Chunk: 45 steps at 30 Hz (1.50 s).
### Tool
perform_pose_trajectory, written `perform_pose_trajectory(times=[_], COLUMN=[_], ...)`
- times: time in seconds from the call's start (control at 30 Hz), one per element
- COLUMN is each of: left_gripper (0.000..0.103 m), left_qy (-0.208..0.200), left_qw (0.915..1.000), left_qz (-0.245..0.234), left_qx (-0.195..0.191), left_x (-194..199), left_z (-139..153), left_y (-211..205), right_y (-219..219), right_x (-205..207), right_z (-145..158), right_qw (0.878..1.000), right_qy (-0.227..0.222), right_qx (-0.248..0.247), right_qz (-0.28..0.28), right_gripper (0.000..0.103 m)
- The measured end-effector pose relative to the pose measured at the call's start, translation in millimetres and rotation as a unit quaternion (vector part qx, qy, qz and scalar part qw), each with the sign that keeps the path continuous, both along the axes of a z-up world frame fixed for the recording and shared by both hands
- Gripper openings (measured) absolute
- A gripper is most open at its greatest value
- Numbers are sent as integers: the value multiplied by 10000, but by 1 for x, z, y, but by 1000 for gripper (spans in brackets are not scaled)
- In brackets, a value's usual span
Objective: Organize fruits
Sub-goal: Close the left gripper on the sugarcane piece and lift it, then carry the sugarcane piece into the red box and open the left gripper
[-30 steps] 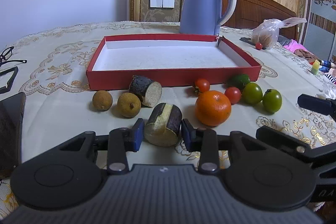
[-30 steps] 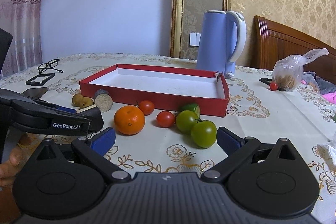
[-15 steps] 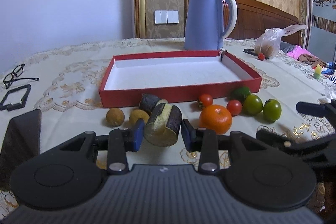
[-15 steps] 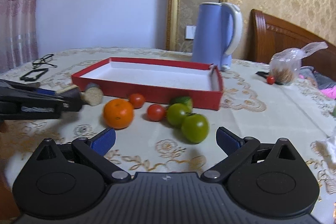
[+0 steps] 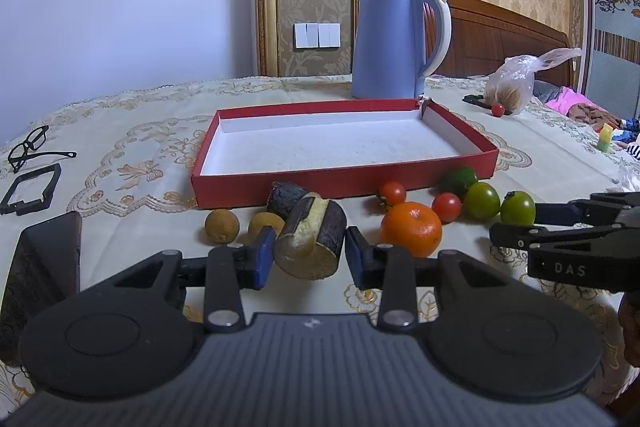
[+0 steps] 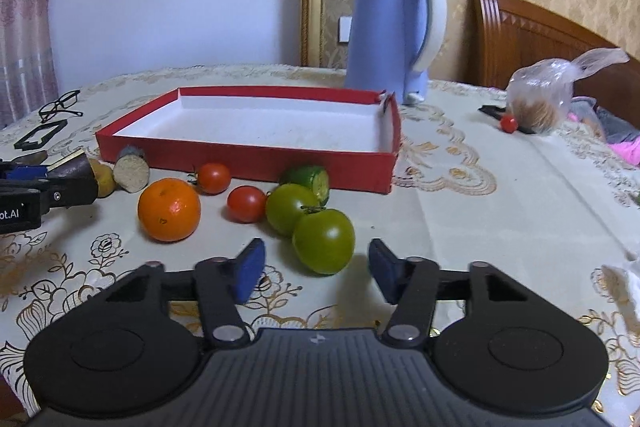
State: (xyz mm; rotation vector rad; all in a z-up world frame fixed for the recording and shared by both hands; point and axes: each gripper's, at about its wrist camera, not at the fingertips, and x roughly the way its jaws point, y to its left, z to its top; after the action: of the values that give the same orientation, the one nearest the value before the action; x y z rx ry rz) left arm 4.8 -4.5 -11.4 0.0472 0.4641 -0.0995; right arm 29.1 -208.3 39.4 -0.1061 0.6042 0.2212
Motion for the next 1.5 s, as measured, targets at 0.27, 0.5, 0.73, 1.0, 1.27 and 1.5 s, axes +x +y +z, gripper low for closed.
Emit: perform_pose_trajectory(times=[0.27,0.5,0.73,1.0,1.27,1.5], left_gripper=[34,34,34,34,34,34], left_qy=[1,-19,-82,-182,-267,-147], left_qw=[10000,10000,10000,9996,9985,9977], left_qz=[8,28,-33,104,236,340], left_qx=[3,-3,11,173,414,570], left_x=[0,-2,3,29,64,95], left_z=[0,1,10,22,32,32], left_y=[0,1,1,-6,-14,-20], right_y=[-3,-3,-4,-5,-7,-8], right_x=[4,-1,-13,-24,-28,-31], right_z=[1,4,11,17,19,19], right_qw=[10000,9999,9996,9990,9985,9983], right_qy=[18,-55,-192,-313,-357,-369], right_qx=[55,105,173,251,319,360], right_qz=[18,2,77,221,248,287], right_gripper=[33,33,33,33,33,33])
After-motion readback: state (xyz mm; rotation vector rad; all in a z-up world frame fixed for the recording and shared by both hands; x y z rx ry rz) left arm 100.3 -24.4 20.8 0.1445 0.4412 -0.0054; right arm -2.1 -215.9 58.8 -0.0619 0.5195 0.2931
